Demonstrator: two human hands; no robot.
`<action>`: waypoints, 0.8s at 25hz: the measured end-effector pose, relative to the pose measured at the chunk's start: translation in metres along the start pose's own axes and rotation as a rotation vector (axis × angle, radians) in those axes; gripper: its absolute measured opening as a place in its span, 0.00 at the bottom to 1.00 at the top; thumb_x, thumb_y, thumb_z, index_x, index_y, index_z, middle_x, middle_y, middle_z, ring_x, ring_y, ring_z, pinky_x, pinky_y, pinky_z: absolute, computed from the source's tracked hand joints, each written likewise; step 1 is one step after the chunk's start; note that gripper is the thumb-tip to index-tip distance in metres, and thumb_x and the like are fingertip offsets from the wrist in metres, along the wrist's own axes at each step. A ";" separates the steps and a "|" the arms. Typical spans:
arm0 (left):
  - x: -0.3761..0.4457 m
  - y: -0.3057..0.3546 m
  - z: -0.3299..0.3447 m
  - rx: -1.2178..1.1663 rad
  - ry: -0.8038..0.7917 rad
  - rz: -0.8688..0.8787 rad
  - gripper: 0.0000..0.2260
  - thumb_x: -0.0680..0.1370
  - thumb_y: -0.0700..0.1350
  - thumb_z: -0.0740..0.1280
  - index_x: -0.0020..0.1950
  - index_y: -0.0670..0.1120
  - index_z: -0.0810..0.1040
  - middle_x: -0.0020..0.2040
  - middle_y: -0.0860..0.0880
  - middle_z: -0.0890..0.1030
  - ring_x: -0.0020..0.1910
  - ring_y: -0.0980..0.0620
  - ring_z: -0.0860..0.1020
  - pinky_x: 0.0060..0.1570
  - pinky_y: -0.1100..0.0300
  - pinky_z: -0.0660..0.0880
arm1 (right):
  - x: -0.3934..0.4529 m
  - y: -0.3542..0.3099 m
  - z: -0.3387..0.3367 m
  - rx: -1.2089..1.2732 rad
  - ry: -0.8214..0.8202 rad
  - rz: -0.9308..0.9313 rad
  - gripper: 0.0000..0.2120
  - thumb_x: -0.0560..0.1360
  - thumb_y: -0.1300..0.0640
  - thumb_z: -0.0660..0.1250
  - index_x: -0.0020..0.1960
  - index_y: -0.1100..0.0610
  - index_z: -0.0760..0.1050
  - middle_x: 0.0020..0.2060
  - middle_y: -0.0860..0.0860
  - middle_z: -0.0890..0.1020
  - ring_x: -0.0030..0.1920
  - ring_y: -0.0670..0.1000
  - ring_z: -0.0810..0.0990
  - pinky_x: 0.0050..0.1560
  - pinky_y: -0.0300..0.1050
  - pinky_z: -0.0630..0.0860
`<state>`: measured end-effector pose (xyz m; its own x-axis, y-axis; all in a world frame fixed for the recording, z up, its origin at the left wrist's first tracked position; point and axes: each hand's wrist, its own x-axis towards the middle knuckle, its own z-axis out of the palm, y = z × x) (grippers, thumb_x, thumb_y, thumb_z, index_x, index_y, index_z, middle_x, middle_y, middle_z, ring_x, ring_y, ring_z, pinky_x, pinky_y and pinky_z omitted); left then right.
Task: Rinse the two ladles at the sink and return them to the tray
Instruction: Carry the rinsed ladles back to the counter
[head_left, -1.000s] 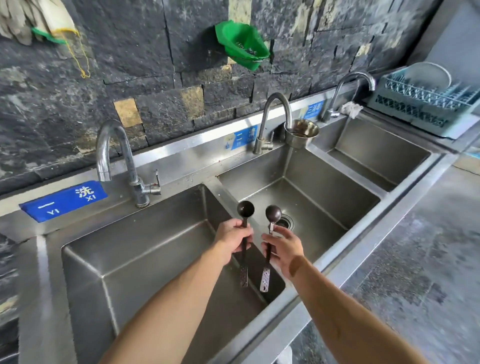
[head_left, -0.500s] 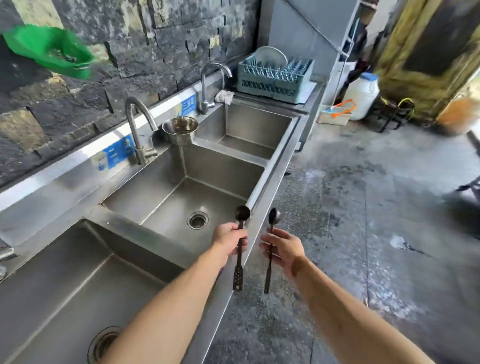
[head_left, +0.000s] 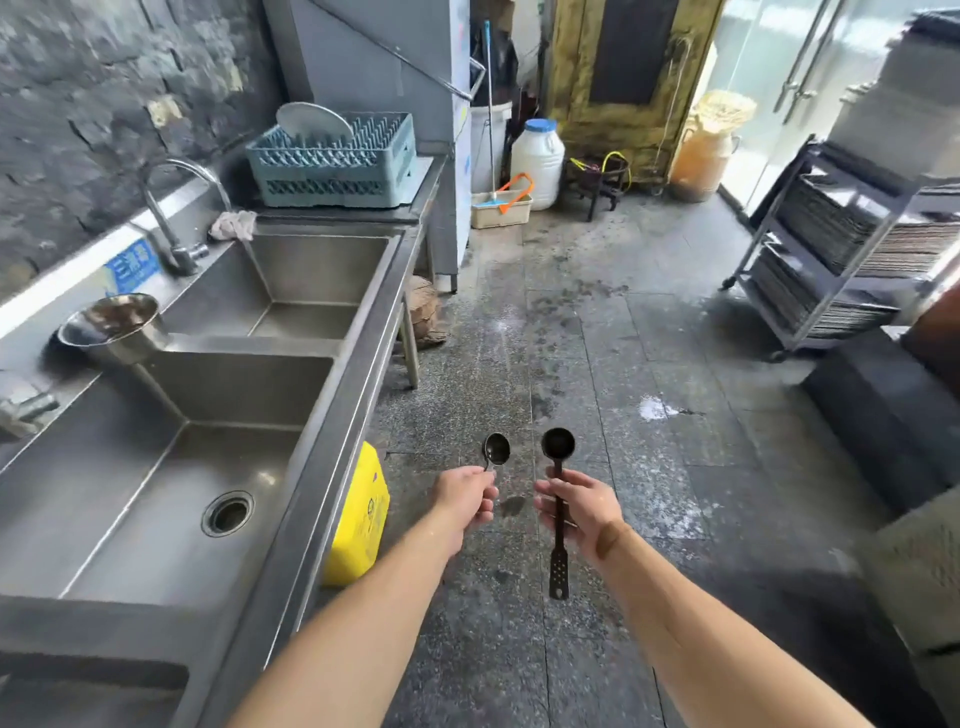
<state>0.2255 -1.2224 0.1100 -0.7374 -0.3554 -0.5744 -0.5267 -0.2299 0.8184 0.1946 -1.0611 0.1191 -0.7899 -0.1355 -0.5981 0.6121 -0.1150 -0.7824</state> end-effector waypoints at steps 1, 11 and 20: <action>0.001 0.002 0.023 0.020 -0.008 -0.006 0.09 0.78 0.40 0.67 0.56 0.41 0.79 0.33 0.48 0.77 0.25 0.56 0.71 0.21 0.65 0.71 | 0.002 -0.007 -0.022 0.028 0.026 -0.006 0.12 0.76 0.68 0.65 0.59 0.63 0.77 0.40 0.55 0.85 0.29 0.49 0.83 0.31 0.41 0.79; -0.002 0.006 0.214 0.280 -0.238 0.024 0.06 0.78 0.35 0.65 0.51 0.45 0.77 0.32 0.47 0.76 0.25 0.55 0.69 0.22 0.66 0.66 | -0.007 -0.043 -0.201 0.274 0.281 -0.057 0.12 0.76 0.70 0.63 0.59 0.63 0.75 0.38 0.54 0.84 0.26 0.48 0.82 0.29 0.40 0.77; 0.002 -0.003 0.339 0.464 -0.507 0.019 0.11 0.76 0.33 0.67 0.57 0.42 0.76 0.34 0.45 0.76 0.26 0.54 0.70 0.19 0.67 0.66 | -0.015 -0.042 -0.296 0.426 0.553 -0.098 0.07 0.77 0.68 0.62 0.50 0.60 0.77 0.38 0.55 0.83 0.28 0.49 0.81 0.28 0.40 0.77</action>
<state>0.0821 -0.9149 0.0998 -0.7955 0.1388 -0.5899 -0.5550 0.2240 0.8011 0.1694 -0.7625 0.1095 -0.6762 0.4022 -0.6173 0.4090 -0.4920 -0.7686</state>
